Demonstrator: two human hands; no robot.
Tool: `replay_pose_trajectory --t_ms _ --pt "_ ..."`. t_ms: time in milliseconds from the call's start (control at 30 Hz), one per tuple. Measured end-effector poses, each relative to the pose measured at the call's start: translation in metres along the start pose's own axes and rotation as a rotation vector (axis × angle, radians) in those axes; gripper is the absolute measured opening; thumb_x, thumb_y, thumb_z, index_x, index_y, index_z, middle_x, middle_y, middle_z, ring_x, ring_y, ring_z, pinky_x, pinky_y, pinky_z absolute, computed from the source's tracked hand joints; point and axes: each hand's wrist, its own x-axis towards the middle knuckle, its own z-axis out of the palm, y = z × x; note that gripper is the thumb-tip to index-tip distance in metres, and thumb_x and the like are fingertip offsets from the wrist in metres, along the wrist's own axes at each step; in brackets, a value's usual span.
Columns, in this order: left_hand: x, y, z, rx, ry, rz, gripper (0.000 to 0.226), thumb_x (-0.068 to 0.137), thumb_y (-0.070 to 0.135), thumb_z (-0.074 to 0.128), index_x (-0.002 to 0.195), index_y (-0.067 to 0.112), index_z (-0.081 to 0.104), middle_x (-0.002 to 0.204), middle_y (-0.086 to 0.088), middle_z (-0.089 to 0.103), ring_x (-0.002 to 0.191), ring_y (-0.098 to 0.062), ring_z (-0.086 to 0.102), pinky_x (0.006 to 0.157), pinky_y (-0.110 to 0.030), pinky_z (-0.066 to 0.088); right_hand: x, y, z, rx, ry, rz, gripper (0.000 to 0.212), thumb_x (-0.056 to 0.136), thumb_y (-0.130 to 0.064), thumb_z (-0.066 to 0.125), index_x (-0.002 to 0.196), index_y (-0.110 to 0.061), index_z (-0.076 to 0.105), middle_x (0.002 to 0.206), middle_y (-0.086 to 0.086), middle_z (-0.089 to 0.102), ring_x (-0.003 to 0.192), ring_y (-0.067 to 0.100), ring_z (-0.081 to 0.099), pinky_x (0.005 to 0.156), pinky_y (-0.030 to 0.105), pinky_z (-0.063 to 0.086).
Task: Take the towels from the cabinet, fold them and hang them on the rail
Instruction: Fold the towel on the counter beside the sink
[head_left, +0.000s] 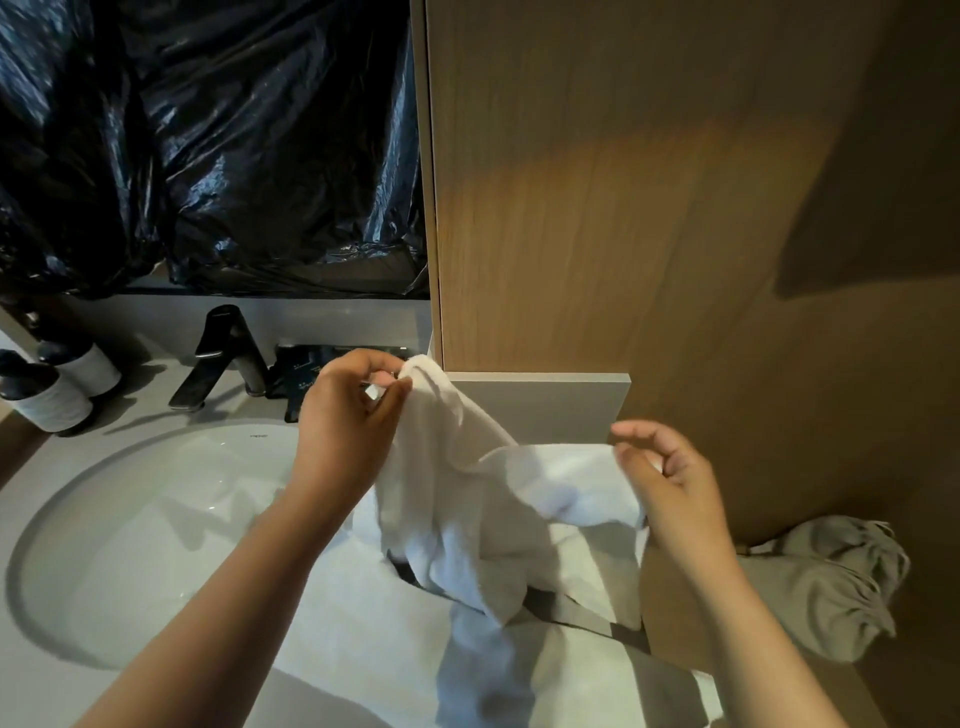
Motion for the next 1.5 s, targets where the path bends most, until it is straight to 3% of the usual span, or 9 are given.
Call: replay_pose_trajectory --t_ms 200,333,567,667,800,967,1133,1367,1500 --pt "0.007 0.043 0.011 -0.293 0.042 0.085 0.018 0.09 0.005 0.06 0.093 0.021 0.067 0.071 0.011 0.055 0.062 0.006 0.051 0.063 -0.004 0.036 -0.001 -0.048 -0.003 0.389 0.033 0.044 0.02 0.096 -0.019 0.057 0.095 -0.023 0.077 0.074 -0.002 0.066 0.054 0.007 0.053 0.047 0.017 0.043" --pt "0.003 0.057 0.017 -0.368 -0.124 0.083 0.028 0.087 0.004 0.062 0.094 0.031 0.063 0.082 0.002 0.062 0.069 0.003 0.054 0.069 -0.01 0.043 -0.001 -0.051 0.002 0.365 -0.062 0.034 0.021 0.094 -0.014 0.059 0.089 -0.02 0.078 0.07 0.003 0.067 0.055 0.01 0.057 0.055 0.019 0.052" --pt "-0.048 0.01 0.033 -0.663 -0.16 -0.665 0.034 0.079 0.003 0.076 0.11 0.005 0.061 0.1 -0.012 0.069 0.092 -0.022 0.069 0.086 -0.036 0.057 -0.014 -0.029 0.008 0.382 -0.212 0.2 0.04 0.072 -0.015 0.071 0.112 -0.011 0.069 0.091 0.016 0.075 0.082 0.015 0.072 0.072 0.021 0.058" --pt "-0.055 0.0 0.028 -0.941 -0.201 -0.816 0.005 0.08 -0.002 0.071 0.085 -0.001 0.071 0.08 -0.013 0.071 0.078 -0.02 0.068 0.074 -0.024 0.059 -0.017 -0.029 0.013 0.334 -0.211 0.205 0.027 0.082 -0.004 0.066 0.108 -0.007 0.07 0.087 0.014 0.075 0.074 0.013 0.071 0.068 0.02 0.057" --pt "-0.06 -0.005 0.024 -0.867 -0.217 -0.705 0.024 0.087 0.004 0.066 0.066 0.01 0.074 0.059 -0.003 0.06 0.059 -0.014 0.055 0.063 -0.02 0.054 -0.019 -0.029 0.023 0.236 -0.131 0.142 0.01 0.087 -0.002 0.065 0.093 0.003 0.072 0.068 0.009 0.071 0.058 0.01 0.063 0.06 0.02 0.055" --pt "-0.062 0.003 0.018 -0.807 -0.219 -0.508 0.015 0.092 0.015 0.063 0.086 0.019 0.076 0.091 -0.011 0.074 0.09 -0.021 0.07 0.087 -0.033 0.053 -0.021 -0.041 0.024 0.145 -0.088 0.025 0.01 0.083 0.002 0.069 0.081 -0.007 0.074 0.063 0.006 0.07 0.056 0.011 0.06 0.063 0.02 0.053" --pt "-0.053 0.017 0.011 -0.839 -0.191 -0.426 0.02 0.09 0.024 0.062 0.093 0.005 0.067 0.09 -0.012 0.071 0.087 -0.023 0.068 0.081 -0.034 0.057 -0.027 -0.063 0.025 0.29 -0.147 0.015 0.021 0.083 0.007 0.065 0.08 -0.01 0.077 0.065 0.009 0.071 0.056 0.011 0.062 0.063 0.018 0.055" --pt "-0.03 0.057 -0.007 -0.804 -0.211 -0.226 0.017 0.092 0.023 0.063 0.099 0.008 0.069 0.089 -0.027 0.064 0.084 -0.03 0.065 0.087 -0.048 0.054 -0.015 -0.102 0.022 -0.146 -0.073 -0.45 0.007 0.075 -0.022 0.081 0.073 -0.027 0.075 0.079 -0.006 0.062 0.074 0.007 0.059 0.064 0.013 0.043" --pt "-0.02 0.076 -0.009 -0.894 -0.267 -0.281 0.015 0.092 0.021 0.062 0.084 0.016 0.073 0.06 0.0 0.056 0.06 -0.012 0.053 0.075 -0.03 0.053 -0.008 -0.122 0.022 -0.125 -0.118 -0.48 0.013 0.082 -0.023 0.075 0.073 -0.032 0.069 0.09 -0.015 0.071 0.087 0.001 0.065 0.071 0.014 0.047"
